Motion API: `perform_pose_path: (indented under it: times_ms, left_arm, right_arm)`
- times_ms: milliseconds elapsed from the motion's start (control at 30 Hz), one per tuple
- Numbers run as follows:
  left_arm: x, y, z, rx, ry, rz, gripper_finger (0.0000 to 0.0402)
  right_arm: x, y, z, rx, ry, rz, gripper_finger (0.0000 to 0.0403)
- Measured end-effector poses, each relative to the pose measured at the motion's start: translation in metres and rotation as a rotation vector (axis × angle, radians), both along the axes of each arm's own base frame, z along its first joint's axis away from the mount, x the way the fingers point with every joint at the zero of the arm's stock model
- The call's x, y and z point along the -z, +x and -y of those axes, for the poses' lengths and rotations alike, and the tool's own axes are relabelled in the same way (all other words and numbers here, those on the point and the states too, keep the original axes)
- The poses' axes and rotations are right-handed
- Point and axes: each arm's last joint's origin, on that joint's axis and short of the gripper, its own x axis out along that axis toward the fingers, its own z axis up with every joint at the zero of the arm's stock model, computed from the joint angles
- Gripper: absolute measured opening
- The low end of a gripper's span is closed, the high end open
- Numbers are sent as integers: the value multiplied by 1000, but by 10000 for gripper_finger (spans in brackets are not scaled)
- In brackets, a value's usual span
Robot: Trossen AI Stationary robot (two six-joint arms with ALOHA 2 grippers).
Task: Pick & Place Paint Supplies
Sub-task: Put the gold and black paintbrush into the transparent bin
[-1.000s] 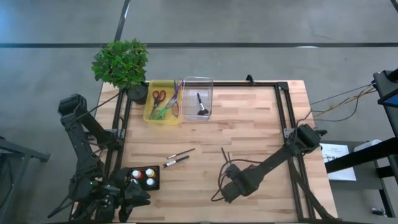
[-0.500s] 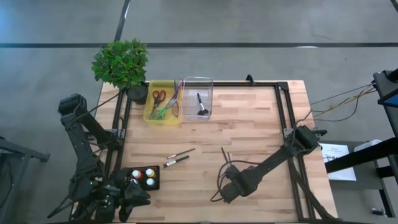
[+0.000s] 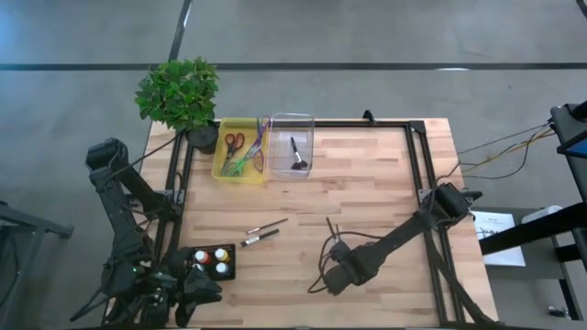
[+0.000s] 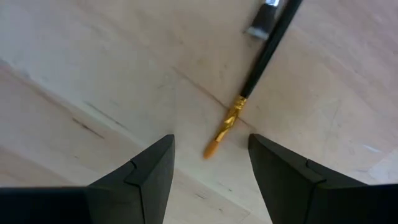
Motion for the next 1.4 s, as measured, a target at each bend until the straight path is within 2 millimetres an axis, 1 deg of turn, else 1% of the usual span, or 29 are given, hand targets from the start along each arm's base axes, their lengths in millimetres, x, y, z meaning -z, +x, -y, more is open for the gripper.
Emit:
perform_pose_path:
  times_ms: [167,267,333,400,533,567,767,933,1067,1167,1267,1400]
  left_arm:
    - [0,0,0,0,0,0,116]
    - [0,0,0,0,0,0,116]
    - [0,0,0,0,0,0,116]
    - [0,0,0,0,0,0,116]
    - [0,0,0,0,0,0,116]
    - [0,0,0,0,-1,0,116]
    - [0,0,0,0,-1,0,116]
    - [0,0,0,0,-1,0,116]
    - [0,0,0,0,-1,0,116]
    - [0,0,0,0,-1,0,116]
    - [0,0,0,0,0,0,116]
    - [0,0,0,0,-3,-1,116]
  right_arm:
    - [2,-2,1,7,4,-5,205]
    - [2,-1,0,2,10,-4,188]
    - [3,-2,1,0,17,-14,160]
    - [4,-3,1,0,18,-20,121]
    - [6,-5,2,-21,22,-30,32]
    - [6,-5,2,-30,23,-31,21]
    - [6,-5,2,-66,-2,-14,8]
    - [-5,-10,1,-68,-55,37,8]
    - [-30,-23,6,-27,-147,71,8]
    - [-40,-29,9,-10,-220,110,8]
    - [-55,-30,13,-18,-266,202,8]
    - [-75,-26,31,-36,-345,295,8]
